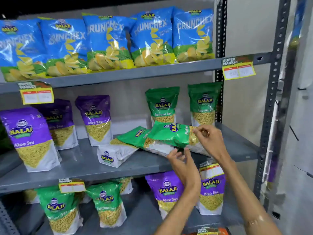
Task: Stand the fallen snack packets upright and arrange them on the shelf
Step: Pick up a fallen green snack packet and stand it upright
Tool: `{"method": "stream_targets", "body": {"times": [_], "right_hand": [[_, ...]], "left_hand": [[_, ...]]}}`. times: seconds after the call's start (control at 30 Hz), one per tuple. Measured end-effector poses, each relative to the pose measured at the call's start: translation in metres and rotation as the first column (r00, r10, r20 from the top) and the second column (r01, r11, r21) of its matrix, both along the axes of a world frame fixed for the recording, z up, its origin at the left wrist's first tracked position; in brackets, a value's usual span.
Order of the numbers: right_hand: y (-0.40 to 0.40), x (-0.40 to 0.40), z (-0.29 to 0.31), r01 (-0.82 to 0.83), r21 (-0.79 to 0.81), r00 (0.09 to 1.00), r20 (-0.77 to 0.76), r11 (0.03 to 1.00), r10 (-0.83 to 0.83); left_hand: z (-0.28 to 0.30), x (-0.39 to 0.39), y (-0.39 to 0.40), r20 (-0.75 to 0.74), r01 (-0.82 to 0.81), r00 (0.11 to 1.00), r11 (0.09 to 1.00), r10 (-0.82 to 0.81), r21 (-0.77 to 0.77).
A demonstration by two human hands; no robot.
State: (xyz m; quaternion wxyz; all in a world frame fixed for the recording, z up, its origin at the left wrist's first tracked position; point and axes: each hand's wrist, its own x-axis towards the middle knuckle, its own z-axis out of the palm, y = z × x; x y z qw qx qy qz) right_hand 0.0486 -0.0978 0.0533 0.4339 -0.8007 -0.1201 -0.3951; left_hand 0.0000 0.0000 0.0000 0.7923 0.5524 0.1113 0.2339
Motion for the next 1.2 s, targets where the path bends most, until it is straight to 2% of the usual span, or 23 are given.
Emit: {"method": "stream_targets", "body": {"times": [0.07, 0.13, 0.2, 0.23, 0.3, 0.37, 0.4, 0.5, 0.6, 0.67, 0.77, 0.8, 0.83, 0.9, 1.0, 1.2], "right_hand": [[-0.015, 0.024, 0.008, 0.054, -0.089, 0.997, -0.045, 0.995, -0.058], [-0.027, 0.054, 0.021, 0.07, -0.153, 0.971, -0.215, 0.986, -0.103], [-0.028, 0.07, 0.03, 0.007, -0.239, 0.923, -0.373, 0.971, -0.099], [-0.028, 0.074, 0.036, -0.053, -0.238, 0.879, -0.472, 0.97, -0.068], [-0.026, 0.077, 0.045, -0.172, -0.217, 0.726, -0.687, 0.961, -0.025], [-0.025, 0.083, 0.049, -0.246, -0.242, 0.601, -0.798, 0.939, -0.049], [-0.025, 0.085, 0.049, -0.269, -0.265, 0.583, -0.81, 0.926, -0.062], [-0.029, 0.084, 0.046, -0.279, -0.264, 0.597, -0.801, 0.923, -0.049], [-0.039, 0.068, 0.037, -0.319, -0.122, 0.592, -0.8, 0.94, 0.097], [-0.052, 0.062, 0.015, -0.381, -0.025, 0.594, -0.773, 0.924, 0.224], [-0.038, -0.01, 0.013, -0.415, 0.062, 0.614, -0.718, 0.908, 0.329], [-0.03, -0.03, 0.009, -0.45, 0.087, 0.618, -0.689, 0.889, 0.38], [-0.02, -0.05, 0.003, -0.469, 0.111, 0.633, -0.65, 0.876, 0.421], [0.003, -0.085, -0.009, -0.426, 0.112, 0.722, -0.556, 0.898, 0.412], [0.028, -0.114, -0.02, -0.338, 0.214, 0.824, -0.404, 0.916, 0.398], [0.058, -0.162, -0.005, -0.343, 0.383, 0.879, -0.191, 0.857, 0.438]], "left_hand": [[0.007, 0.016, -0.014, -0.181, 0.078, 0.977, 0.98, -0.111, -0.181], [0.012, 0.03, -0.023, -0.248, 0.126, 0.949, 0.956, -0.194, -0.266], [0.013, 0.043, -0.03, -0.256, 0.169, 0.93, 0.926, -0.264, -0.338], [0.012, 0.05, -0.033, -0.233, 0.183, 0.931, 0.913, -0.28, -0.366], [0.017, 0.055, -0.036, -0.194, 0.227, 0.928, 0.896, -0.318, -0.381], [0.019, 0.062, -0.035, -0.189, 0.247, 0.923, 0.893, -0.335, -0.377], [0.02, 0.06, -0.034, -0.196, 0.274, 0.912, 0.892, -0.359, -0.359], [0.015, 0.054, -0.026, -0.186, 0.308, 0.908, 0.9, -0.375, -0.31], [0.007, 0.043, -0.012, -0.141, 0.32, 0.925, 0.924, -0.352, -0.211], [-0.002, 0.034, 0.004, -0.055, 0.329, 0.941, 0.94, -0.335, -0.092], [-0.01, 0.012, 0.035, 0.058, 0.378, 0.919, 0.913, -0.391, 0.153], [-0.011, 0.004, 0.046, 0.073, 0.383, 0.913, 0.903, -0.402, 0.193], [-0.01, -0.004, 0.056, 0.082, 0.38, 0.912, 0.902, -0.403, 0.205], [-0.004, -0.02, 0.074, 0.116, 0.336, 0.922, 0.913, -0.369, 0.231], [0.015, -0.049, 0.098, 0.165, 0.275, 0.93, 0.92, -0.328, 0.279], [0.048, -0.105, 0.122, 0.286, 0.252, 0.892, 0.91, -0.351, 0.329]]}}
